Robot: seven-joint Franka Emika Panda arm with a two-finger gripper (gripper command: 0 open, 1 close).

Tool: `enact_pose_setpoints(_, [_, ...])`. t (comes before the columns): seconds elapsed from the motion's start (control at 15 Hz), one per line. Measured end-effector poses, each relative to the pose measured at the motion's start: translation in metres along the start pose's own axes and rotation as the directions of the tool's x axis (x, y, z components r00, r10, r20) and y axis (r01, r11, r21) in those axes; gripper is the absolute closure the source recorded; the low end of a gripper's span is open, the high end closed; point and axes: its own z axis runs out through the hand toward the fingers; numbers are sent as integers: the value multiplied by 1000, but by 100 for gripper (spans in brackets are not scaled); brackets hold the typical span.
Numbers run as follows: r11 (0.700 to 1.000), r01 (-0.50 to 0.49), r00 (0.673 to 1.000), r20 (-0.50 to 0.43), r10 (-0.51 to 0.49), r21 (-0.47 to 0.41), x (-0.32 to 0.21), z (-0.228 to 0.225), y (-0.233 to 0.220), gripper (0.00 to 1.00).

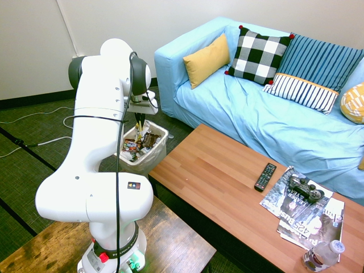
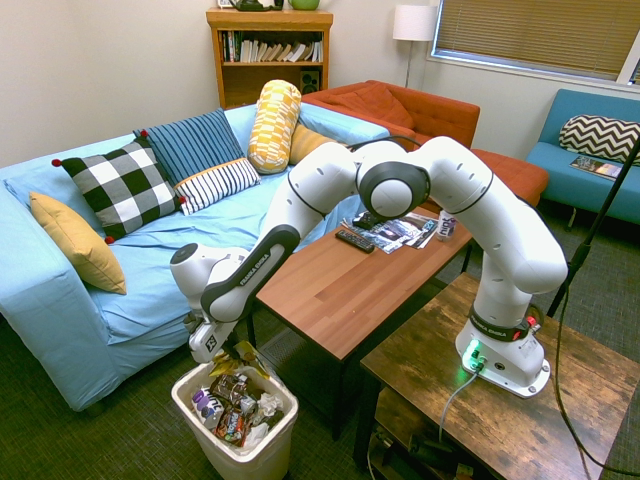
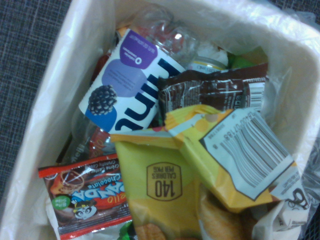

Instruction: Throw the chip bag in the trash bin

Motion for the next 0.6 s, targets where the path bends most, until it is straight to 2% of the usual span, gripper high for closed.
enact_pose_setpoints(0.6, [1000, -3, 1000, -3, 3, -20, 18, 3, -9, 0])
